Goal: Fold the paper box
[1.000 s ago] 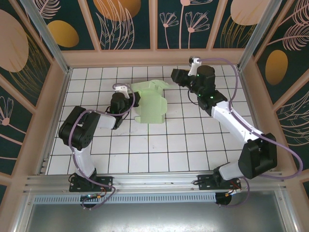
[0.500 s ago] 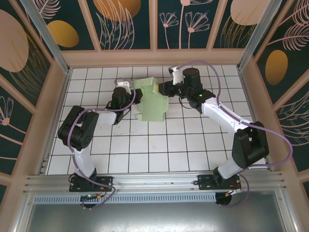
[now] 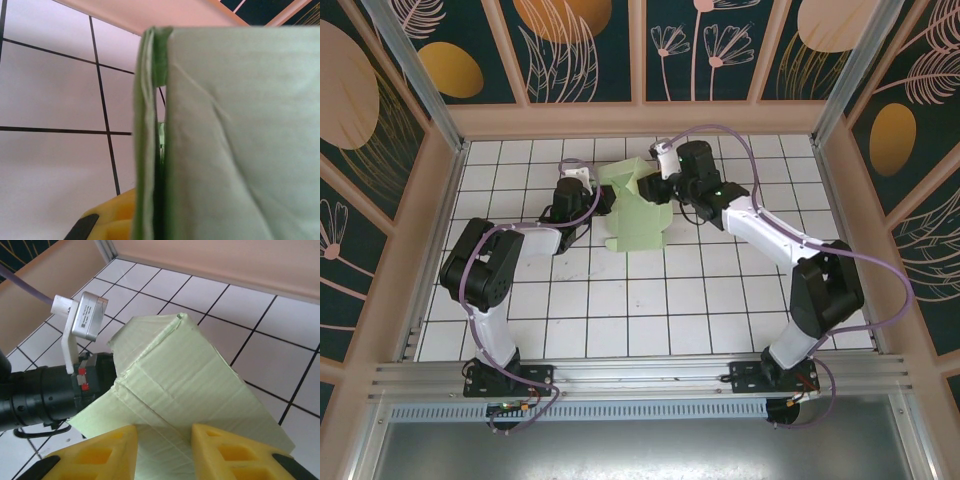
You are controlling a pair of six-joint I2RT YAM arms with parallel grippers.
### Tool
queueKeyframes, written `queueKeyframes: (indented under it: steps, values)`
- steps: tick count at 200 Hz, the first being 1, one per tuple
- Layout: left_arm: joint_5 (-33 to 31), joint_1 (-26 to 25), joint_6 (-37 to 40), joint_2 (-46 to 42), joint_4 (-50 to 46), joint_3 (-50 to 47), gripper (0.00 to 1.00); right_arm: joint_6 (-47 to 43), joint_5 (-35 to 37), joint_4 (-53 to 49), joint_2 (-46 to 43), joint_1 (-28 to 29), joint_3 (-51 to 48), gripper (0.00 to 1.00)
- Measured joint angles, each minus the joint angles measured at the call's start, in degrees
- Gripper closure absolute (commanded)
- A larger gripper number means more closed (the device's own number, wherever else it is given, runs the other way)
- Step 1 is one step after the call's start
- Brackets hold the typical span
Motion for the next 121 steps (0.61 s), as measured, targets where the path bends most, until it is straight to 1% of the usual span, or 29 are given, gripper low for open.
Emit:
queueKeyframes:
  steps: [25,47,121]
  values:
    - [1.31,0.13,0.00,0.00,-0.02,0.00,1.00,-3.37,2.34,-1.03,0.79,0.63,1.64,0.65]
    - [1.62,0.44,0.00,0.00,-0.07,0.00,1.00,-6.58,5.79,-1.70,1.97,1.68,3.15,0.66]
    - [2.03,0.92,0.00,0.13,-1.14,0.00,1.00,-15.19,18.84,-0.94,4.96,5.29,5.05,0.74]
